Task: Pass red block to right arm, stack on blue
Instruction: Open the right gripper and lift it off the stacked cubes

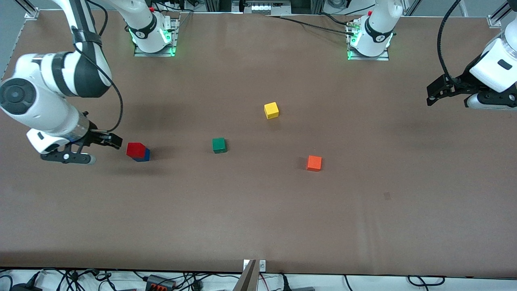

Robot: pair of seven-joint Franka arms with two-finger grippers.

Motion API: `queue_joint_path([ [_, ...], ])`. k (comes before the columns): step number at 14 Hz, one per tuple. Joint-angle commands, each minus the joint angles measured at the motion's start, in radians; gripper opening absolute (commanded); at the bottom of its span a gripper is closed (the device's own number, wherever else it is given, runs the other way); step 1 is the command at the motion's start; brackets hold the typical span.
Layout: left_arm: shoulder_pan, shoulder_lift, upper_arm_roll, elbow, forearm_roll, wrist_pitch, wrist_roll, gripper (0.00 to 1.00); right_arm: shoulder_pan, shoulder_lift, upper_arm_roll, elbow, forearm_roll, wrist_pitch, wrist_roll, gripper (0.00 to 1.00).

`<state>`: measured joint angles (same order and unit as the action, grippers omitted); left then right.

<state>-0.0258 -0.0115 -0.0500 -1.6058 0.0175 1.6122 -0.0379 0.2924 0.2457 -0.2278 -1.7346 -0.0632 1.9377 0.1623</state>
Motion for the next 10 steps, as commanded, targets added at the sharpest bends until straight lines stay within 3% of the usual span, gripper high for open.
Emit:
queue_joint_path([
  [1, 0.004, -0.007, -0.007, 0.01, 0.015, -0.017, 0.004, 1.0, -0.024, 0.0, 0.007, 0.125, -0.004, -0.126, -0.024, 1.0],
  [5, 0.004, -0.007, -0.005, 0.01, 0.016, -0.017, 0.004, 1.0, -0.05, 0.001, 0.005, 0.225, 0.0, -0.16, -0.07, 1.0],
  [10, 0.004, -0.007, -0.007, 0.01, 0.016, -0.018, 0.006, 1.0, -0.108, 0.003, 0.005, 0.3, 0.089, -0.206, -0.076, 1.0],
])
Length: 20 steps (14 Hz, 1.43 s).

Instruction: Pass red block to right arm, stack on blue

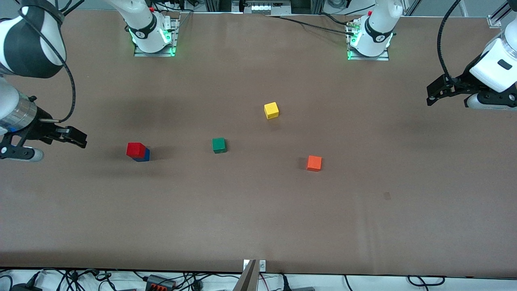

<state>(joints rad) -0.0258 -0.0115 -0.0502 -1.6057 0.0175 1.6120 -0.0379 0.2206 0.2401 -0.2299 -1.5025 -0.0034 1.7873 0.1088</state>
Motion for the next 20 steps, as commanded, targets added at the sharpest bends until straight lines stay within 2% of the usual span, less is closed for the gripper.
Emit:
queue_joint_path([
  [1, 0.004, -0.007, -0.007, 0.01, 0.016, -0.017, 0.004, 1.0, -0.055, 0.014, 0.01, 0.103, 0.031, -0.081, -0.024, 1.0],
  [4, 0.004, -0.007, -0.007, 0.01, 0.016, -0.017, 0.006, 1.0, -0.144, -0.01, 0.05, 0.117, 0.037, -0.089, -0.079, 1.0],
  [6, 0.004, -0.007, -0.007, 0.01, 0.016, -0.017, 0.004, 1.0, -0.211, -0.039, 0.113, 0.107, 0.034, -0.089, -0.115, 1.0],
  [8, 0.004, -0.007, -0.007, 0.01, 0.016, -0.017, 0.004, 1.0, -0.233, -0.068, 0.132, 0.067, 0.025, -0.091, -0.124, 1.0],
  [10, 0.004, -0.007, -0.007, 0.01, 0.016, -0.017, 0.004, 1.0, -0.276, -0.076, 0.176, 0.054, 0.023, -0.098, -0.17, 1.0],
  [16, 0.003, -0.007, -0.007, 0.01, 0.016, -0.017, 0.004, 1.0, -0.274, -0.094, 0.181, 0.039, 0.019, -0.15, -0.149, 1.0],
  [20, 0.003, -0.007, -0.007, 0.01, 0.016, -0.017, 0.004, 1.0, -0.273, -0.177, 0.182, -0.118, -0.006, -0.086, -0.147, 1.0],
])
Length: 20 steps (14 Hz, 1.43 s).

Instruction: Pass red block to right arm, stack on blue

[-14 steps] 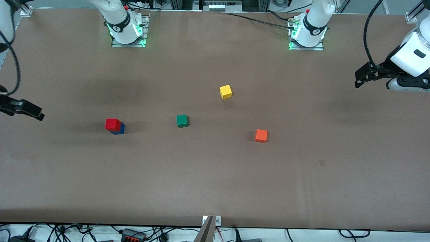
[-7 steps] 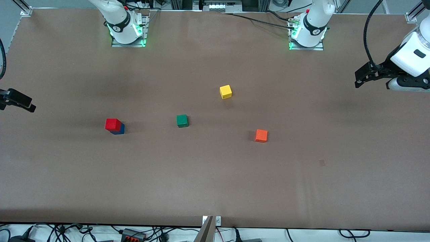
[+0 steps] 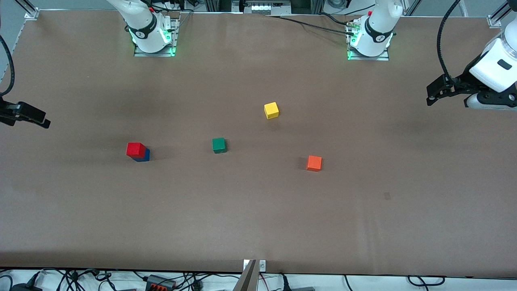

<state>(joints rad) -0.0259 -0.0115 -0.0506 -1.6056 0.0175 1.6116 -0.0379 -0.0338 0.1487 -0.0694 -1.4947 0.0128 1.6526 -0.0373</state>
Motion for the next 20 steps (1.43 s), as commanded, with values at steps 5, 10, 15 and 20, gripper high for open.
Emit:
queue_joint_path([
  [5, 0.003, -0.007, -0.006, 0.01, 0.016, -0.016, 0.003, 1.0, -0.02, -0.149, 0.023, -0.24, -0.036, 0.136, -0.003, 1.0],
  [10, -0.005, -0.004, -0.006, 0.019, 0.016, -0.018, -0.003, 1.0, -0.017, -0.135, 0.025, -0.21, -0.033, 0.127, -0.009, 1.0],
  [15, -0.005, -0.004, -0.006, 0.018, 0.016, -0.018, 0.004, 1.0, -0.014, -0.136, 0.025, -0.188, -0.033, 0.125, -0.01, 1.0],
  [20, -0.005, -0.004, -0.006, 0.018, 0.016, -0.018, 0.004, 1.0, -0.005, -0.13, 0.033, -0.188, -0.031, 0.127, -0.006, 1.0],
])
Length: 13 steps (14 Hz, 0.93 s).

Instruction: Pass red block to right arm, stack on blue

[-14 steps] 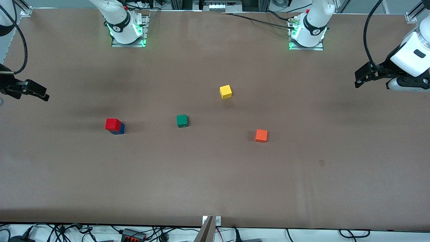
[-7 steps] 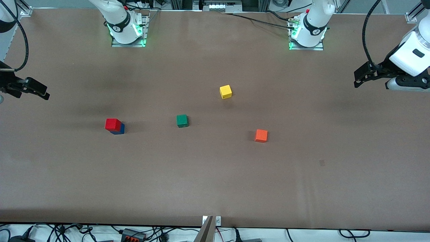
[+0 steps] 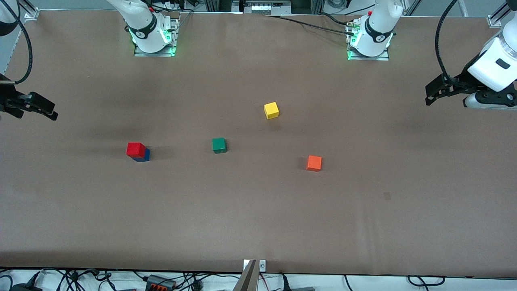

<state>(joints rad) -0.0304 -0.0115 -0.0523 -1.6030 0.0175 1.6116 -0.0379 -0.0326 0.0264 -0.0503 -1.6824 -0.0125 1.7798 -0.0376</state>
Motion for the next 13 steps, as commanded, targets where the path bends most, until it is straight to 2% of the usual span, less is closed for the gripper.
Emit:
queue_joint_path([
  [1, 0.0, -0.004, -0.004, 0.017, 0.016, -0.018, 0.004, 1.0, -0.007, -0.008, 0.017, 0.0, -0.007, 0.0, -0.005, 1.0],
  [3, 0.0, -0.004, -0.004, 0.017, 0.016, -0.018, 0.004, 1.0, -0.021, -0.006, 0.04, 0.0, -0.007, 0.004, -0.004, 1.0],
  [7, 0.0, -0.004, -0.004, 0.015, 0.016, -0.018, 0.004, 1.0, -0.012, 0.013, 0.038, 0.038, -0.001, -0.002, -0.007, 1.0],
  [13, 0.0, -0.004, -0.003, 0.015, 0.015, -0.018, 0.004, 1.0, 0.003, 0.02, 0.03, 0.041, 0.002, -0.017, -0.004, 1.0],
])
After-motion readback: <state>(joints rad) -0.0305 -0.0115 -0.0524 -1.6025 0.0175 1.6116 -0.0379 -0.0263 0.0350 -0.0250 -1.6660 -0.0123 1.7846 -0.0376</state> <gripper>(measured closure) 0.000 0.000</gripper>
